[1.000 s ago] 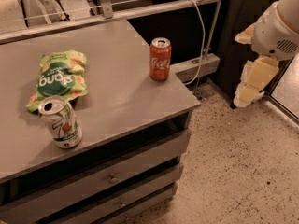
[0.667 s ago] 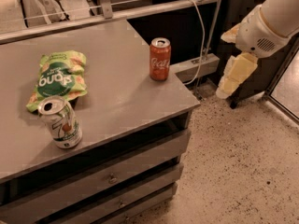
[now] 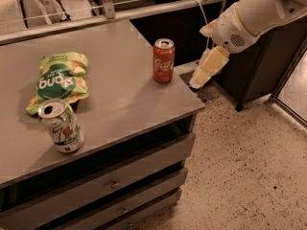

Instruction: Move coke can near green rice chip bag

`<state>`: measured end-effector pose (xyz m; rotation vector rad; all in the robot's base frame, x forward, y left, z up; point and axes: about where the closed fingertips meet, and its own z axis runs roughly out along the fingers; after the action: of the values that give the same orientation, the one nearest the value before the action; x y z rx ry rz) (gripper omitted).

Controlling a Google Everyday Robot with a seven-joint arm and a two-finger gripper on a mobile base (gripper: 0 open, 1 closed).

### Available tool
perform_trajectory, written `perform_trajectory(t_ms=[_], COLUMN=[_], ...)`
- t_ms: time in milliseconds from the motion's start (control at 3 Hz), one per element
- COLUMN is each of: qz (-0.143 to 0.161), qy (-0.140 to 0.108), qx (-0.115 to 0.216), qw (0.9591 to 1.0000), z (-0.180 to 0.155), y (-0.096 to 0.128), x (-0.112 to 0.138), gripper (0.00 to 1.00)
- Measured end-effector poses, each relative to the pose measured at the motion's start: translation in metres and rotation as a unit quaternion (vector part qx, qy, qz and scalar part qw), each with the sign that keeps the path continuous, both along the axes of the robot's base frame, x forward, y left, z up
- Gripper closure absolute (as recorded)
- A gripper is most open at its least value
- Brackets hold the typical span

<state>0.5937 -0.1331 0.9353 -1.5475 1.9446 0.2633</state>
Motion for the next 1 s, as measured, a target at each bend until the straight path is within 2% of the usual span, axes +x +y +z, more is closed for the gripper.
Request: perform_trajectory(t_ms=[667, 1000], qz=[0.005, 0.005], qy=[-0.003, -0.014], qx=[0.010, 0.019], qw=[0.9999, 0.9997], z=[-0.001, 0.001], y=[0.005, 0.018], x=[0.003, 0.016], gripper=[0.00, 0.00])
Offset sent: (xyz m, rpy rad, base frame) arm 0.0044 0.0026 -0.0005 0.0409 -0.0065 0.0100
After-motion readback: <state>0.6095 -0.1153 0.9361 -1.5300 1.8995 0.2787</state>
